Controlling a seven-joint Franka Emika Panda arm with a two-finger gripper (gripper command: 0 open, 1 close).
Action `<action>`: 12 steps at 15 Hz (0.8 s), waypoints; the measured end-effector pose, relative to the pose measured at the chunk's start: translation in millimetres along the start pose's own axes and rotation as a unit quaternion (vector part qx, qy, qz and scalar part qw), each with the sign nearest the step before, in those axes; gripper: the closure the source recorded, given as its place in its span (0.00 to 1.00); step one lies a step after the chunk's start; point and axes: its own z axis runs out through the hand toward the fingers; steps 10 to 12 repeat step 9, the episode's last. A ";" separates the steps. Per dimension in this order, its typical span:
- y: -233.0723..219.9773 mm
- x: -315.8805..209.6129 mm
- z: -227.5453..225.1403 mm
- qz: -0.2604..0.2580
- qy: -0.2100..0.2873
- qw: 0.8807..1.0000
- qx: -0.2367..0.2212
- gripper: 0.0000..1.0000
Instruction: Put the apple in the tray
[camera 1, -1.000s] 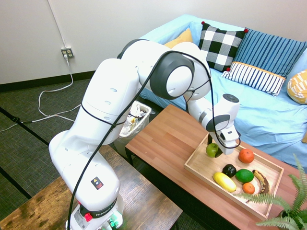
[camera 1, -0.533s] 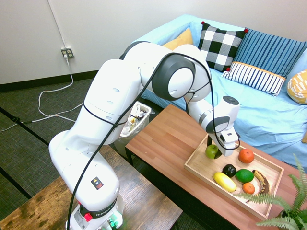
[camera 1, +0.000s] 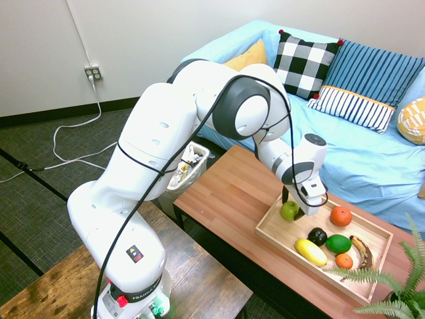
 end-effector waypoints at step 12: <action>8.3 0.6 -48.4 -0.013 0.025 1.000 0.011 0.00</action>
